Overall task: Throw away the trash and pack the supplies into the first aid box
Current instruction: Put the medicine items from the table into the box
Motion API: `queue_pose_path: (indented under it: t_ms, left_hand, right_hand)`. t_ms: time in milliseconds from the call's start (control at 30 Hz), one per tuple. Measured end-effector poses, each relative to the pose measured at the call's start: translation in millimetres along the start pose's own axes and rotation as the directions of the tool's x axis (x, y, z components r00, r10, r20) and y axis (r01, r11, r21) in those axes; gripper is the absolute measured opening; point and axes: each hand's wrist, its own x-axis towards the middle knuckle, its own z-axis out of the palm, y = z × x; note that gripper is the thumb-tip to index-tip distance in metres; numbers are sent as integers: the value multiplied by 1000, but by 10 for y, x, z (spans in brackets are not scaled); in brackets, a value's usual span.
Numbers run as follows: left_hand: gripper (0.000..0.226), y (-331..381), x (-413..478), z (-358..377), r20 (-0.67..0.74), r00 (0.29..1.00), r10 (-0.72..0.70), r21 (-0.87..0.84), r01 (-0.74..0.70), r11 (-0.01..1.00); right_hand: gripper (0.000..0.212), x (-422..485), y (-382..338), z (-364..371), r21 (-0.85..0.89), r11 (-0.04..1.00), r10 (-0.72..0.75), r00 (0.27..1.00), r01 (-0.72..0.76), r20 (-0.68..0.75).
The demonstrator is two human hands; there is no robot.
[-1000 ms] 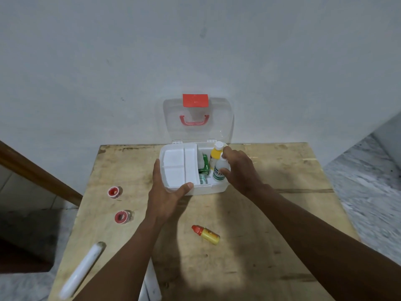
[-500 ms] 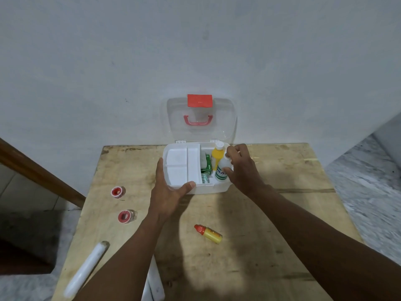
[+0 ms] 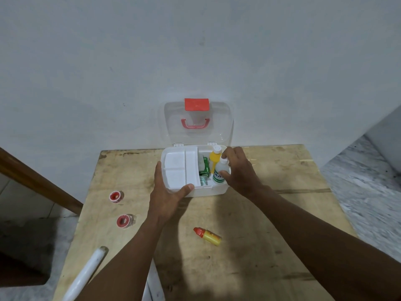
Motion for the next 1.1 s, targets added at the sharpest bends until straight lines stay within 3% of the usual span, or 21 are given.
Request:
queue_pose_path:
  t_ms: [400,533,733,867,1000,1100]
  left_hand:
    - [94,50,-19,-5,-8,999,33,7,-33,999]
    - [94,72,-31,-34,-1,998,64,16,-64,998]
    - [103,55,-9,-109,47,995,84,2,-84,996]
    - [103,56,7,-124,81,992,92,26,-94,995]
    - [109,83,-18,-105,87,996,36,43,-40,998]
    - [109,91,-13,-96,73,997,11,65,-15,998]
  right_hand:
    - [42,-100,-45,-19,-43,999,-16,997,13,-81]
    - [39,-248,-135,-77,-49,997,55,989,-63,-136]
    - [22,-711,-348,-126,3,998,68,979,-68,-193]
    - [16,-1034,-530,-15,5,995,101,995,-101,14]
    - [21,-1184,-674,190,-21,988,155,951,-155,269]
    - [29,-1188,-763,325,-42,985,172,919,-168,354]
